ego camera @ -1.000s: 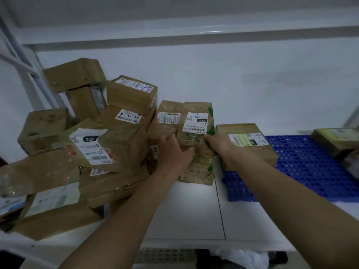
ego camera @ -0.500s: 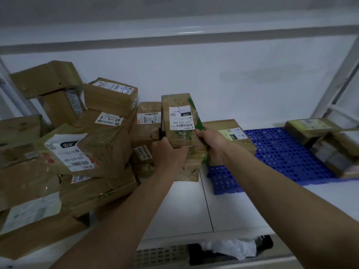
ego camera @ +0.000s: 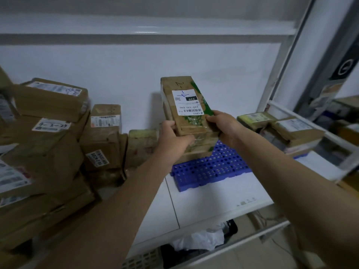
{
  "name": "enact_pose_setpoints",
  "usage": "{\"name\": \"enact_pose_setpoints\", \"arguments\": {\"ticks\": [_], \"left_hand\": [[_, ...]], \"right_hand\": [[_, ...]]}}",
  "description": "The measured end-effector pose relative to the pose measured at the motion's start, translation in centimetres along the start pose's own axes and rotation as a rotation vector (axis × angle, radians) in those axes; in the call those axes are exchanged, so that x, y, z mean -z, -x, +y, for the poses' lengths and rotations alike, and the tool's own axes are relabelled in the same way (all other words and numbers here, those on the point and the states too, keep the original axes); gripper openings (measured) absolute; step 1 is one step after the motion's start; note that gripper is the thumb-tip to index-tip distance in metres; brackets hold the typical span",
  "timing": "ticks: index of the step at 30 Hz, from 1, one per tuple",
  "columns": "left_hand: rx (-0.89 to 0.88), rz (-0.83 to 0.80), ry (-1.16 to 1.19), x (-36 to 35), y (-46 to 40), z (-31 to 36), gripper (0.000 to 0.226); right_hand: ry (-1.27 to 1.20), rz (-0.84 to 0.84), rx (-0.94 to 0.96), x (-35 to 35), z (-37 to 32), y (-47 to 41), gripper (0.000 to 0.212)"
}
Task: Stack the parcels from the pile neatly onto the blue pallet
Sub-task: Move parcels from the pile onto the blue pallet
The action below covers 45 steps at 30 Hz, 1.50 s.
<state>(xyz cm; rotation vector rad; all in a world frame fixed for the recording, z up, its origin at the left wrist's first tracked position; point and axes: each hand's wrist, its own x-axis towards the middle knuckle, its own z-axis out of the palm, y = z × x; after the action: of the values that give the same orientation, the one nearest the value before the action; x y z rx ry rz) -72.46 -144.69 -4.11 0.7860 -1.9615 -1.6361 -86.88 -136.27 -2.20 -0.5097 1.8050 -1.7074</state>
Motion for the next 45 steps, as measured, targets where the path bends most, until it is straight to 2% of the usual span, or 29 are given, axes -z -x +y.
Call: {"name": "enact_pose_setpoints", "arguments": {"ticks": [5,11,16,22,27,30,33,38,43,45], "left_hand": [[0.014,-0.128,0.058,-5.2,-0.7,-0.2,0.07],[0.079,-0.218,0.084,-12.6,-3.2,-0.4,0.063],[0.169,-0.209,0.123,-20.0,-6.0,-1.6,0.046],[0.253,-0.086,0.084,-26.2,-8.6,-3.3,0.03],[0.322,0.006,0.048,-29.2,-9.4,-4.2,0.019],[0.322,0.023,0.03,-30.0,-9.6,-4.0,0.021],[0.31,0.003,0.016,-30.7,-9.8,-3.3,0.036],[0.292,-0.034,-0.029,-31.4,-9.9,-2.7,0.048],[0.269,-0.073,-0.074,-31.0,-9.7,-2.7,0.051],[0.233,-0.068,-0.139,-30.4,-9.8,-2.8,0.055]], "right_hand": [[0.065,0.152,0.003,5.7,0.4,-0.4,0.025],[0.178,0.232,-0.027,13.0,1.5,-2.5,0.029],[0.335,0.16,-0.066,19.5,2.7,-4.3,0.029],[0.688,0.053,-0.068,24.6,4.1,-8.0,0.045],[0.98,-0.026,-0.021,26.8,4.6,-9.9,0.039],[1.149,-0.047,0.034,27.4,4.8,-10.6,0.029],[1.345,-0.087,0.129,27.7,4.8,-10.7,0.014],[1.453,-0.139,0.241,28.0,4.9,-11.2,0.032],[1.528,-0.169,0.281,27.8,4.4,-11.3,0.025],[1.588,-0.176,0.284,27.5,4.1,-11.2,0.029]]}}
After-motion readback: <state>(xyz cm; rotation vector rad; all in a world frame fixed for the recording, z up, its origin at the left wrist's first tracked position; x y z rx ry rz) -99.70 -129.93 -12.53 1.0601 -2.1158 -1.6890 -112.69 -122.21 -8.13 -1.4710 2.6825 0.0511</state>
